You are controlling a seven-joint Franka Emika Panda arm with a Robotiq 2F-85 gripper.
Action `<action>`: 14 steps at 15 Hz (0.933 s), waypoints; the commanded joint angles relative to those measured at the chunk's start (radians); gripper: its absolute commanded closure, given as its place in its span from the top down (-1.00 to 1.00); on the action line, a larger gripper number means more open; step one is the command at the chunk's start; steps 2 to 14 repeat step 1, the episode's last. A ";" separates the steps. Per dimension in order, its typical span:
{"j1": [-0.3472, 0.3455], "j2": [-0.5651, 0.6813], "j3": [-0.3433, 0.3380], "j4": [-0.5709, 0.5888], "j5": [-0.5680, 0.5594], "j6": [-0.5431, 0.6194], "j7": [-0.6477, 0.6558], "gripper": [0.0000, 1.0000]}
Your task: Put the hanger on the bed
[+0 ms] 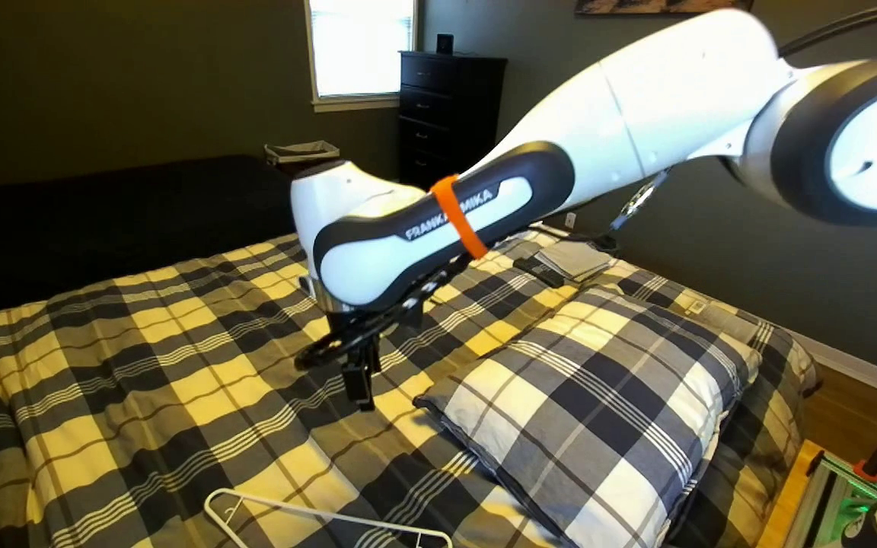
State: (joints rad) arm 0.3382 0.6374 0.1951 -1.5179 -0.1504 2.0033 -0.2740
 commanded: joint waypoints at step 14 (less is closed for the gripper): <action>-0.019 -0.041 0.007 -0.032 -0.006 -0.004 0.028 1.00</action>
